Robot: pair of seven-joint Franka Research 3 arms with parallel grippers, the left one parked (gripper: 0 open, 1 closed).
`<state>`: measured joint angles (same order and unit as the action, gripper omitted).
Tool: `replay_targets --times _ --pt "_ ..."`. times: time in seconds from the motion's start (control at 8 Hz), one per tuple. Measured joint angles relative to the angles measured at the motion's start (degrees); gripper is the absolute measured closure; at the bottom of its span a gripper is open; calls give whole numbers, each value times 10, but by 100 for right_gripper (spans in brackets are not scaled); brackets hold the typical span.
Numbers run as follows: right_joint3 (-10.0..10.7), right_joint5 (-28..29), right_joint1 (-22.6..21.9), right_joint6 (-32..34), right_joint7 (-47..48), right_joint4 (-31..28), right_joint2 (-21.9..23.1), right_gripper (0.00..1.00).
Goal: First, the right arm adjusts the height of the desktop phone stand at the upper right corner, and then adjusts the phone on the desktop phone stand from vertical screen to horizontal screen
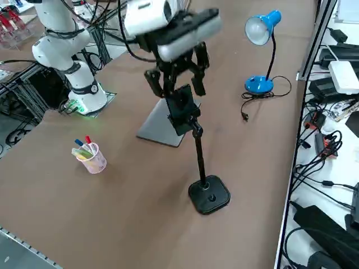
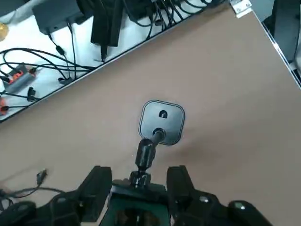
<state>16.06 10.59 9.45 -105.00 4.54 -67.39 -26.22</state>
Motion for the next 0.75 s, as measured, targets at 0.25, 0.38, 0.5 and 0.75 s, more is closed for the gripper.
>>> replay_targets --times 0.25,0.38,0.5,0.75 --pt "0 0 2 -3 5 0 -20 27" --pt "1 -2 3 -3 21 0 -28 30" --pt "1 -5 3 -3 41 0 -36 31" --pt "0 -7 2 -3 76 1 -47 37"
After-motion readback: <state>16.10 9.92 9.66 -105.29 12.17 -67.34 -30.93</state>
